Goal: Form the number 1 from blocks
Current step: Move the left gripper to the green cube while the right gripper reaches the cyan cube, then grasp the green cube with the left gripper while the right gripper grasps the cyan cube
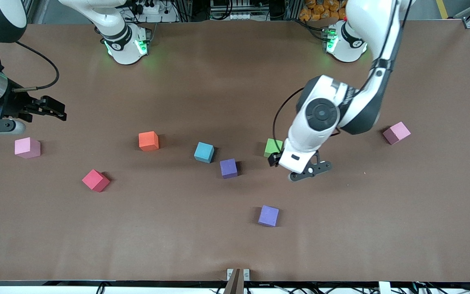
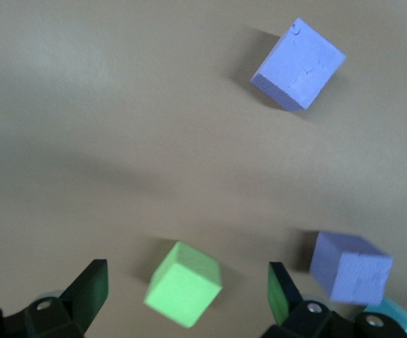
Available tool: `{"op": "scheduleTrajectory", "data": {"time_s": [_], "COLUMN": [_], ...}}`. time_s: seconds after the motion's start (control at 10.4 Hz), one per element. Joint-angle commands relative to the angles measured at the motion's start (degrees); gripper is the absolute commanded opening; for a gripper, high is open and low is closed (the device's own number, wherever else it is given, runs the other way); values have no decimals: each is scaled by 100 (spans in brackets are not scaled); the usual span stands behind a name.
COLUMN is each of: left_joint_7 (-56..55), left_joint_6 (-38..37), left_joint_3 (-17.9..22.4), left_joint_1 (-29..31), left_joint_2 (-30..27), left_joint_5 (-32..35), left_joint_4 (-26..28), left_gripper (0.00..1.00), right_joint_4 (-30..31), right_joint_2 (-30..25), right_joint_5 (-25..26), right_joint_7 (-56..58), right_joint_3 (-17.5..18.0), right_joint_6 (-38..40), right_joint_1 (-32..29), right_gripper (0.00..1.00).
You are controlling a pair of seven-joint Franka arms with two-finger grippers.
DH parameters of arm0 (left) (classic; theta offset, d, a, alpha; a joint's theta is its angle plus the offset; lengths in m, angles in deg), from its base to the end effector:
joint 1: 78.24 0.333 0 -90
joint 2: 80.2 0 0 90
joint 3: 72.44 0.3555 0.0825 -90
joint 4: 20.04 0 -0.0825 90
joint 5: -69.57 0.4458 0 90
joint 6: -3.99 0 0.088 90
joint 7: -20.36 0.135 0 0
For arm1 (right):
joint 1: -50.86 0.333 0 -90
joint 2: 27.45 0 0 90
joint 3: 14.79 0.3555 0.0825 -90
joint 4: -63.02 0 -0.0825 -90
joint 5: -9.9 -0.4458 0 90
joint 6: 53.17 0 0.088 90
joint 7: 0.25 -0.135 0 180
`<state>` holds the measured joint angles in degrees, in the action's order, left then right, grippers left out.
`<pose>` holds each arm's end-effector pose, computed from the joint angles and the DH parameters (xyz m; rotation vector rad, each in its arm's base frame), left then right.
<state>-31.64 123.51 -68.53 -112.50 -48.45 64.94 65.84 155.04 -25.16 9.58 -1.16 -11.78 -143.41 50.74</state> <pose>0.6686 -0.4074 0.3270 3.0289 0.6229 0.0043 0.6248 0.0317 0.5928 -3.1338 -0.0539 0.1116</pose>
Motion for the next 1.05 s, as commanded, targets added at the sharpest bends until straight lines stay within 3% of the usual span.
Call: {"op": "scheduleTrajectory", "data": {"time_s": [0.0,0.19,0.48,0.77,0.96], "left_joint_7": [-749,-759,-487,-261,1063], "left_joint_6": [238,370,1160,1531,1435], "left_joint_3": [58,23,23,22,49], "left_joint_1": [-229,-414,-914,-960,-872], "left_joint_2": [296,297,542,631,570], "left_joint_5": [41,24,173,208,252], "left_joint_4": [-125,-133,-142,-133,-107], "left_gripper": [100,100,100,100,100], "right_joint_4": [-36,26,131,140,315], "right_joint_2": [-36,297,1060,1887,2100], "right_joint_5": [-362,-495,-513,-452,-443], "right_joint_7": [-84,-415,-2204,-3124,-3378], "right_joint_3": [295,594,1323,1430,1430], "right_joint_6": [33,-247,-993,-1856,-2259], "right_joint_1": [-93,55,555,1145,1190], "right_gripper": [100,100,100,100,100]}}
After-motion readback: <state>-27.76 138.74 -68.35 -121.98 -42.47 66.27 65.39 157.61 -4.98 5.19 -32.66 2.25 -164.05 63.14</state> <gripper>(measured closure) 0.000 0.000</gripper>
